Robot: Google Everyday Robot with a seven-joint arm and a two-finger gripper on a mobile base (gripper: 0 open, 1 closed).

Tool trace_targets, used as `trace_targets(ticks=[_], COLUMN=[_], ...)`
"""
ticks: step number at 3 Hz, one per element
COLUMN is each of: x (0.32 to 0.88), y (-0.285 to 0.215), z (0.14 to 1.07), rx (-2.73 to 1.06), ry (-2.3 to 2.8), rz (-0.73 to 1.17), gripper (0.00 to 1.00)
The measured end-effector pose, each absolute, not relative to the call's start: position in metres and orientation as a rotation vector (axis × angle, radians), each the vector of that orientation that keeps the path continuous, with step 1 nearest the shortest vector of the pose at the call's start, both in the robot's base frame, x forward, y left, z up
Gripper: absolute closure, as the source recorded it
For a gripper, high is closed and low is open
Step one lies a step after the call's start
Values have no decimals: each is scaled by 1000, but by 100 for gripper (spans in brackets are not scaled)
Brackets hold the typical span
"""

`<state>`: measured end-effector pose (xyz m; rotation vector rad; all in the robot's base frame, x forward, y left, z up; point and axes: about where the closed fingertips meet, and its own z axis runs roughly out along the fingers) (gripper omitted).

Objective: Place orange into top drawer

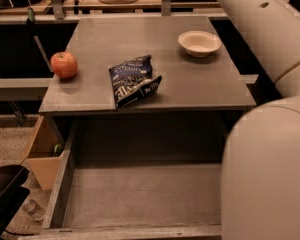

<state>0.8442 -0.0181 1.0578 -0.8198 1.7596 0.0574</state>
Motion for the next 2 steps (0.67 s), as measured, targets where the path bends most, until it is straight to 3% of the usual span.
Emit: trace_targets(ticks=[2], x=[716], y=[-42], z=[1141], rx=[-719], ry=[1673], rz=[7], gripper=[100])
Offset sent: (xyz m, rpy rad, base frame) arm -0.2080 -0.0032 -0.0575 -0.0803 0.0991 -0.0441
